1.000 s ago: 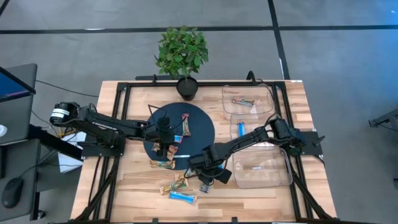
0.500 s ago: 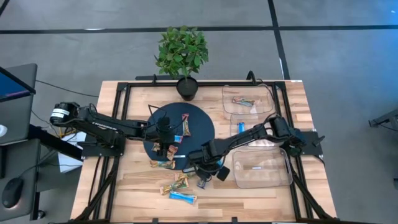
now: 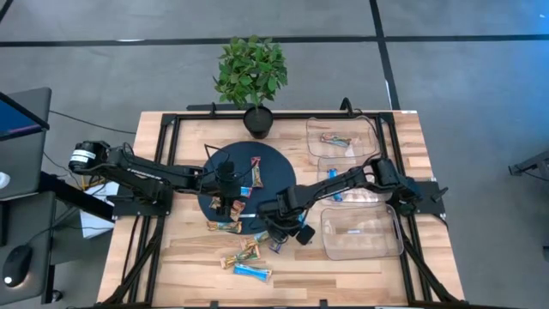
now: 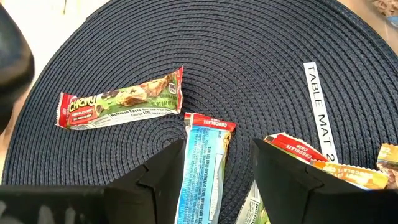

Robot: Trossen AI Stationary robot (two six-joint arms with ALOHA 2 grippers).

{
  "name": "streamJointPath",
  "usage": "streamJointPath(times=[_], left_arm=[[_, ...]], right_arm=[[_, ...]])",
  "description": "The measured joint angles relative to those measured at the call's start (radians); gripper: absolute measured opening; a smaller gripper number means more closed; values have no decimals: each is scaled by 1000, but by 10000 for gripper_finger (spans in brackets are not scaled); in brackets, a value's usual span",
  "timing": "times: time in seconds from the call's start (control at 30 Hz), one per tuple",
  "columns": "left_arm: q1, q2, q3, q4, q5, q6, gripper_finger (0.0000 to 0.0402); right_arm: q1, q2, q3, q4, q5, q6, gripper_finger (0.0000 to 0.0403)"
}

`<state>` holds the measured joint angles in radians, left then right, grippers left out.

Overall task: Pick and place Granola Bars by type
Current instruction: Put the blue granola bar into the middle transparent bin

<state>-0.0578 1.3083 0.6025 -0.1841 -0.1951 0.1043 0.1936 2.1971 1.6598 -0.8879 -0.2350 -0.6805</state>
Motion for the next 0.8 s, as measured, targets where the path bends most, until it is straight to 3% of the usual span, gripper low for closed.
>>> streamJointPath(times=[0.8], left_arm=[[0, 0, 0, 0, 0, 0, 180]], right_arm=[[0, 0, -1, 5, -1, 27, 103]])
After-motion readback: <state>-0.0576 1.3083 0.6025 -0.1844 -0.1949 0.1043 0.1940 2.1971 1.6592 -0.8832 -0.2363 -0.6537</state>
